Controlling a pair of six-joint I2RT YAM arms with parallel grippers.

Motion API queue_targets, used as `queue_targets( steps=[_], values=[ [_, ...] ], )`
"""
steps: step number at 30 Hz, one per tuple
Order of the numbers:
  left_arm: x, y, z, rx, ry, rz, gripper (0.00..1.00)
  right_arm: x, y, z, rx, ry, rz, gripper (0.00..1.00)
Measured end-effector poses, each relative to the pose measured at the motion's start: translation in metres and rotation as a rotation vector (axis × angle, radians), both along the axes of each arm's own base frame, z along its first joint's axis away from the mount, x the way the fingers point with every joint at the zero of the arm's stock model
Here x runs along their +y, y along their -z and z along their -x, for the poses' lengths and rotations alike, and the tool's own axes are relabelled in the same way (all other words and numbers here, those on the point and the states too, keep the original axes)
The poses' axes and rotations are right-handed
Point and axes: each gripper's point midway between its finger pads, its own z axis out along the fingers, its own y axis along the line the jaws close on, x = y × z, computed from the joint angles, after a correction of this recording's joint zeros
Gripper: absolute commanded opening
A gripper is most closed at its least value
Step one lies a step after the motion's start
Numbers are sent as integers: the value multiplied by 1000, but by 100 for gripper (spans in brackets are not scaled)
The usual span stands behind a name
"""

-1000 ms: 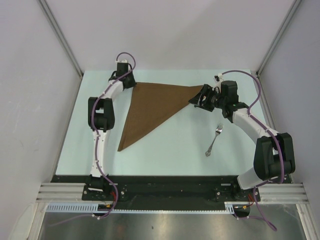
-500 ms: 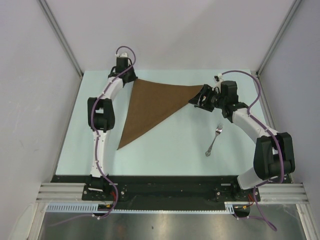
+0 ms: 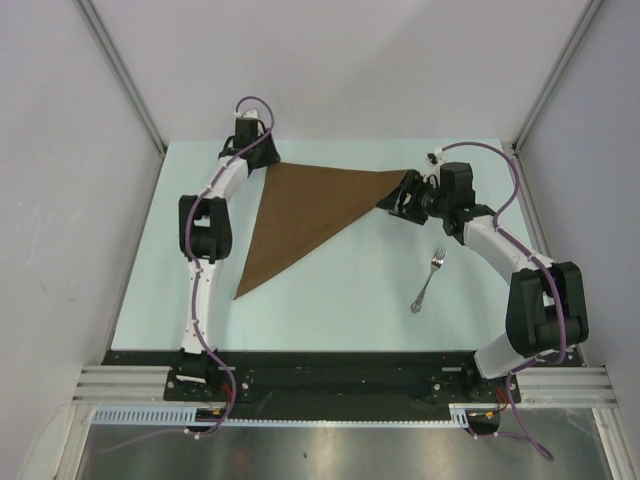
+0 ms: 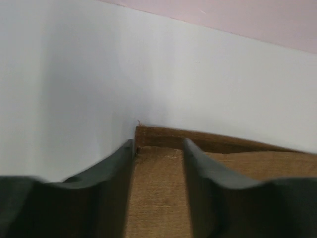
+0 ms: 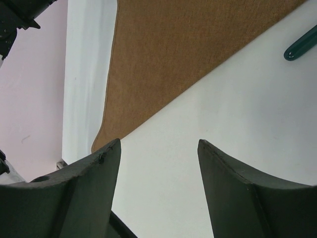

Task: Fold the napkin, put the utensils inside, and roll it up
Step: Fold the napkin, then grab a utensil with the right arm

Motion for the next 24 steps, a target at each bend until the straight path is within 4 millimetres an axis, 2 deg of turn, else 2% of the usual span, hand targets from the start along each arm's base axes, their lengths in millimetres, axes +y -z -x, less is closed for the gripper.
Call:
queue_targets(
  steps=[3, 8, 12, 14, 17, 19, 21, 24],
  values=[
    [0, 0, 0, -3, 3, -5, 82, -2, 2, 0, 3, 4, 11, 68],
    [2, -3, 0, -7, -1, -13, 89, -15, 13, 0, 35, 41, 60, 69],
    [5, -15, 14, 2, -12, -32, 92, -34, 23, 5, 81, 107, 134, 68],
    [6, -37, 26, -15, -21, -50, 92, -49, 26, 12, 108, 160, 192, 68],
    [-1, -83, 44, -74, -12, -60, 92, -69, 25, 24, 128, 233, 265, 68],
    [-9, -119, 65, -119, 4, -52, 92, -87, 27, 39, 145, 293, 322, 67],
    [-19, -155, 94, -176, 29, -38, 92, -101, 30, 56, 164, 335, 363, 66],
    [-28, -206, 139, -248, 60, -14, 93, -117, 49, 85, 226, 374, 413, 64]
  ],
)
